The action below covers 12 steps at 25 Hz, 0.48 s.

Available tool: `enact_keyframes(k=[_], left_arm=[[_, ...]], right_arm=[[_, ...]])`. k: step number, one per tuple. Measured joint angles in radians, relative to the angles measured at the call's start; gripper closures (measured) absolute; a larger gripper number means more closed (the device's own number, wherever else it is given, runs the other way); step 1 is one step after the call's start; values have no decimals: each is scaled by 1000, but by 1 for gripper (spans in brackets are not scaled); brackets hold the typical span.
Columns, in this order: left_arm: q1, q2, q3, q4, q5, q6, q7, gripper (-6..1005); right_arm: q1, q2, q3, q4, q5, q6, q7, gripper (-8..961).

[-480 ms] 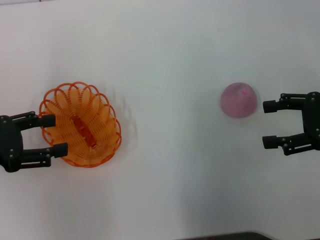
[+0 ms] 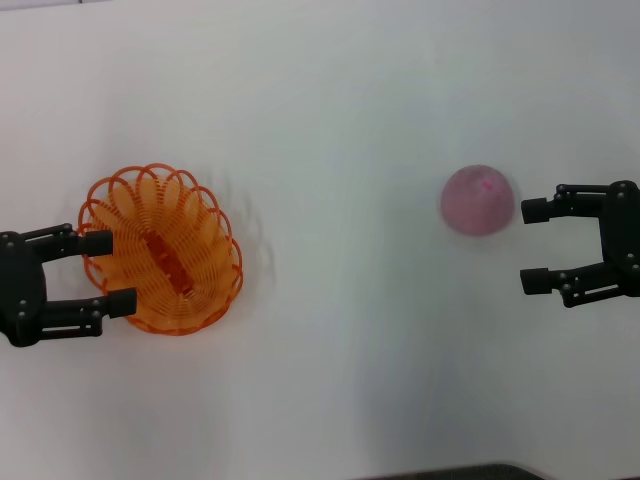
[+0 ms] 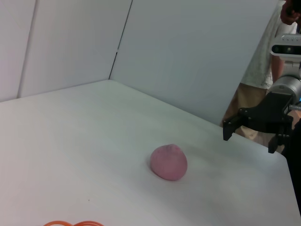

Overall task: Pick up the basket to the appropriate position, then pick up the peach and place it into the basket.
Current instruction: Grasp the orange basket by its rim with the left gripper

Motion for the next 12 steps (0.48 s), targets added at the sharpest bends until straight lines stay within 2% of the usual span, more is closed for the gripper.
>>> enact_keyframes(k=[7, 12], left_arm=[[-8, 7, 0, 4, 0, 41, -1, 149], [-42, 19, -22, 71, 0, 108, -55, 150]], right_arm=[[2, -1, -1, -5, 0, 0, 2, 12], [10, -3, -5, -10, 0, 0, 18, 12]])
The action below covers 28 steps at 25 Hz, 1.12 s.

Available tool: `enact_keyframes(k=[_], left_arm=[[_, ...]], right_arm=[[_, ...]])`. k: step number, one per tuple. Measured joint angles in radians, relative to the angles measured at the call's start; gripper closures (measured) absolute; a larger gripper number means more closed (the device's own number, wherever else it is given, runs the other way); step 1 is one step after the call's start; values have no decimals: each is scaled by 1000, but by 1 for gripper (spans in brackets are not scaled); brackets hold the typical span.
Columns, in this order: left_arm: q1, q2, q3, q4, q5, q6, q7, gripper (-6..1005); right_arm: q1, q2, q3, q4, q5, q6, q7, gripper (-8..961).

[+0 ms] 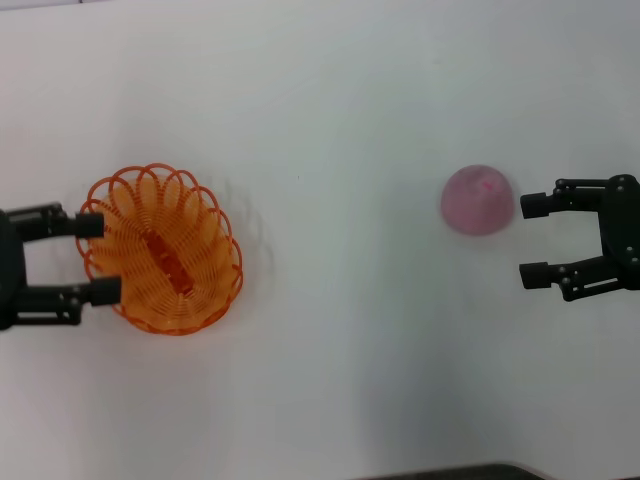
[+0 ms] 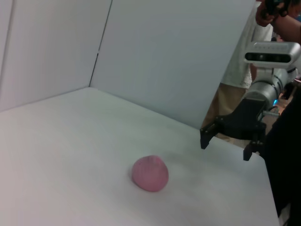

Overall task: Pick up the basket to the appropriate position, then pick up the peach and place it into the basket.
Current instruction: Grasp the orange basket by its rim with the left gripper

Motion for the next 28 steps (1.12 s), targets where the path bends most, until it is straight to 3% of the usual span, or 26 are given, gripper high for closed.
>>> enact_keyframes(k=[6, 12, 19, 24, 28], left_arm=[[-90, 32, -2, 11, -2, 29, -67, 151], [-192, 41, -22, 12, -40, 15, -133, 151], [-302, 58, -138, 20, -51, -36, -254, 152], [-330, 79, -175, 67, -83, -113, -371, 153], [-331, 84, -119, 170, -80, -208, -500, 153]], right_arm=[[8, 0, -2, 0, -1, 0, 3, 12], [22, 4, 2, 0, -36, 0, 4, 12], [28, 6, 4, 0, -41, 1, 8, 12], [29, 6, 4, 0, -41, 2, 10, 11], [31, 5, 5, 0, -42, 2, 12, 12]])
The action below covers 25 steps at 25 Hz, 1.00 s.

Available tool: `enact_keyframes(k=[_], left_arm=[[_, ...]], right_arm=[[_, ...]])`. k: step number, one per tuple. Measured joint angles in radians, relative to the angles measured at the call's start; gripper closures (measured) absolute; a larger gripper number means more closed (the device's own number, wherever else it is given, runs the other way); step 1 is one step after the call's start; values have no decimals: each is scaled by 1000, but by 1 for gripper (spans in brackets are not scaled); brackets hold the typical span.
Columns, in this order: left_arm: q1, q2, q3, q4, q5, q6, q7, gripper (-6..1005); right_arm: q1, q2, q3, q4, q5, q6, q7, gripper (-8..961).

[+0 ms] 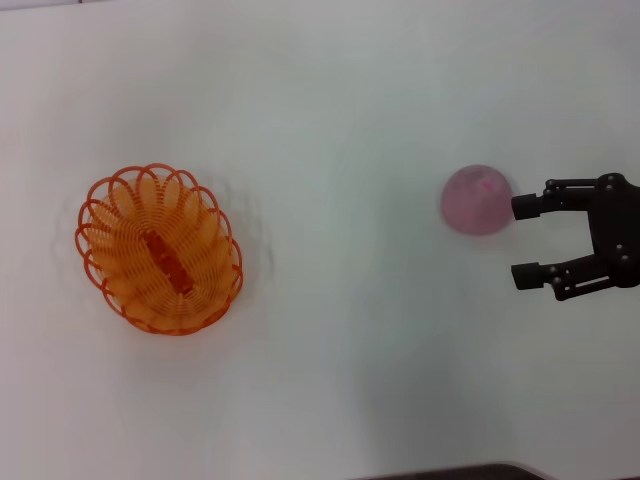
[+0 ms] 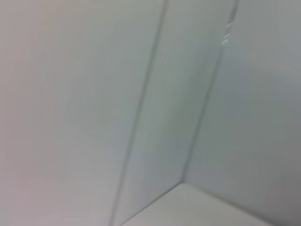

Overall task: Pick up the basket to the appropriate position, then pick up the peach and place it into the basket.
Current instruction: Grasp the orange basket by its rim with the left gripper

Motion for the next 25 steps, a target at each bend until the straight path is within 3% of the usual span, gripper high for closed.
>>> enact_keyframes(k=[5, 13, 16, 25], left_arm=[[5, 29, 186, 92, 30, -71, -156, 153], [-58, 57, 339, 111, 182, -69, -299, 154], [-78, 54, 379, 110, 237, -71, -322, 154], [-179, -7, 545, 102, 564, -70, -422, 155]], right_arm=[[3, -3, -1, 0, 0, 0, 6, 12], [8, -4, -8, 0, 0, 0, 8, 11], [8, -4, -8, 0, 0, 0, 8, 11], [9, -3, -7, 0, -5, 0, 10, 12]])
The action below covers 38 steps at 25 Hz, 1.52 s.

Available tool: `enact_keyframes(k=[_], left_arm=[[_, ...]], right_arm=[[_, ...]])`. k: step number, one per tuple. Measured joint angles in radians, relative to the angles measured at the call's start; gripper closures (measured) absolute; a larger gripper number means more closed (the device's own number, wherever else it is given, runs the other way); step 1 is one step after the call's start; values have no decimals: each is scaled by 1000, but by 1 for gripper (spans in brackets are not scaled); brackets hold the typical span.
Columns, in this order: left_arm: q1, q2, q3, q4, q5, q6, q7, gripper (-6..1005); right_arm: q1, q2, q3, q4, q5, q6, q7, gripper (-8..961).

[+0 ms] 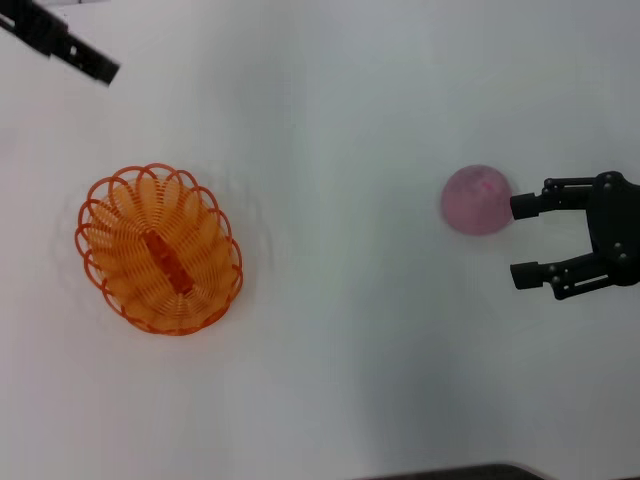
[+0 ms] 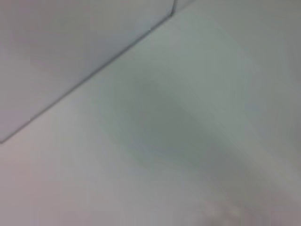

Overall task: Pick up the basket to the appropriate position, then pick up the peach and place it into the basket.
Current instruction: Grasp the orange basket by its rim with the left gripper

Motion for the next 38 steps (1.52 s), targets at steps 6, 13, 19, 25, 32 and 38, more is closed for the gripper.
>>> enact_keyframes(k=[6, 13, 19, 25, 32, 38], left_arm=[[-56, -69, 64, -35, 202, 0, -8, 156], [-88, -62, 124, -121, 207, -16, -34, 156], [-95, -62, 135, -189, 208, -57, -38, 157], [-93, -70, 160, -294, 208, -165, -38, 157], [-88, -84, 266, -436, 209, -319, -57, 158], [-78, -95, 285, -468, 210, -377, -63, 158]], right_arm=[[4, 6, 1, 0, -23, 13, 0, 12], [10, 7, -2, 6, -24, 20, 0, 12], [11, 7, -3, 9, -27, 22, 0, 11], [15, 10, -4, 9, -31, 22, -3, 11], [16, 17, -4, 9, -32, 23, -3, 11], [16, 24, -4, 9, -36, 24, -1, 11]])
